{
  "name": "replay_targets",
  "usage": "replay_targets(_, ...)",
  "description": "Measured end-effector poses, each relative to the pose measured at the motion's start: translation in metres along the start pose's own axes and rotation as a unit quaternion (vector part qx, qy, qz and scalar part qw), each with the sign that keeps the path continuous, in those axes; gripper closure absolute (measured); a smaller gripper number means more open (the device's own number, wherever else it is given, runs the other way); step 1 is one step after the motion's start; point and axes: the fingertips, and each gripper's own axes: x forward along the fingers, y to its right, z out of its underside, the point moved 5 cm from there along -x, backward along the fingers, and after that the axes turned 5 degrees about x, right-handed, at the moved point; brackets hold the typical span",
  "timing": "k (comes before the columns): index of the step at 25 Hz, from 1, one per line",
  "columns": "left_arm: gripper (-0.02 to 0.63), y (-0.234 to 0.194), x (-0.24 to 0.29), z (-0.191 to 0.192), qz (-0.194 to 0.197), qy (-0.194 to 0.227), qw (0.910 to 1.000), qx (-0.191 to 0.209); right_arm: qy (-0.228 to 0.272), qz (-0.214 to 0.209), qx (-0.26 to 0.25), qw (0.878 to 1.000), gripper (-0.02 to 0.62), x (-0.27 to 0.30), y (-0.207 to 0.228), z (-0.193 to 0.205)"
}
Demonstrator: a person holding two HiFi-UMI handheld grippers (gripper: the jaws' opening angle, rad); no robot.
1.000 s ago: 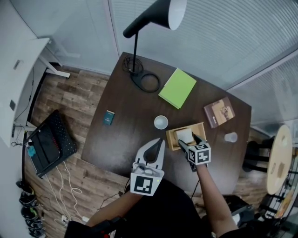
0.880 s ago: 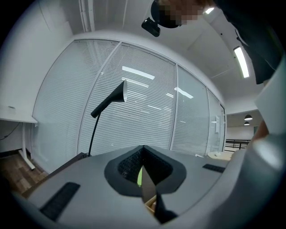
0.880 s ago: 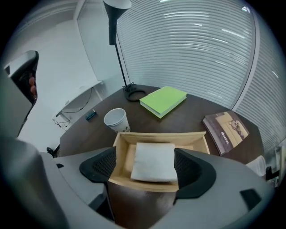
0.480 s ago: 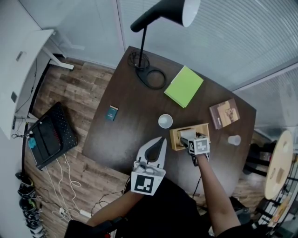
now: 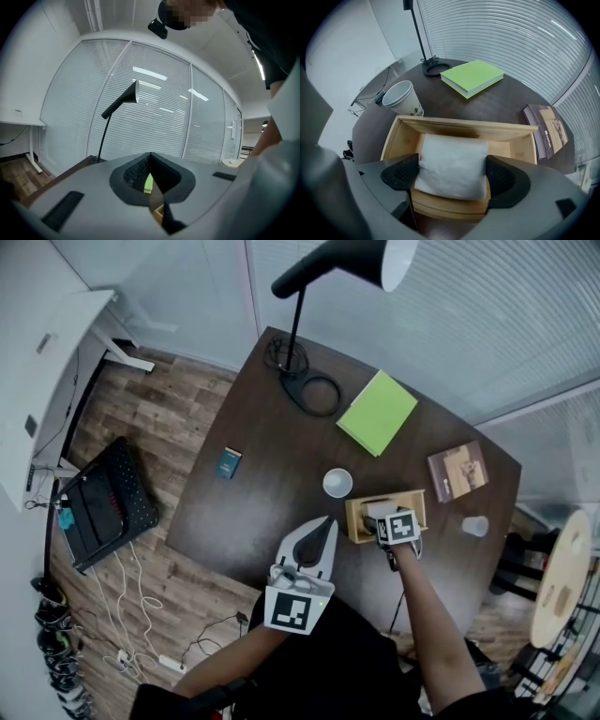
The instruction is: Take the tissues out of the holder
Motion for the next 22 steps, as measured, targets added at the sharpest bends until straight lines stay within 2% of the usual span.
replay_targets(15, 0.609, 0.01, -0.011, -0.002, -0.019, 0.001, 0.9997, -0.013, -0.007, 0.006, -0.026, 1.0, 0.16, 0.002, 0.001, 0.0)
replay_targets(22, 0.609, 0.005, -0.022, -0.006, -0.033, 0.008, 0.9994, -0.011, 0.028, 0.002, -0.034, 0.999, 0.173, -0.025, 0.0, -0.005)
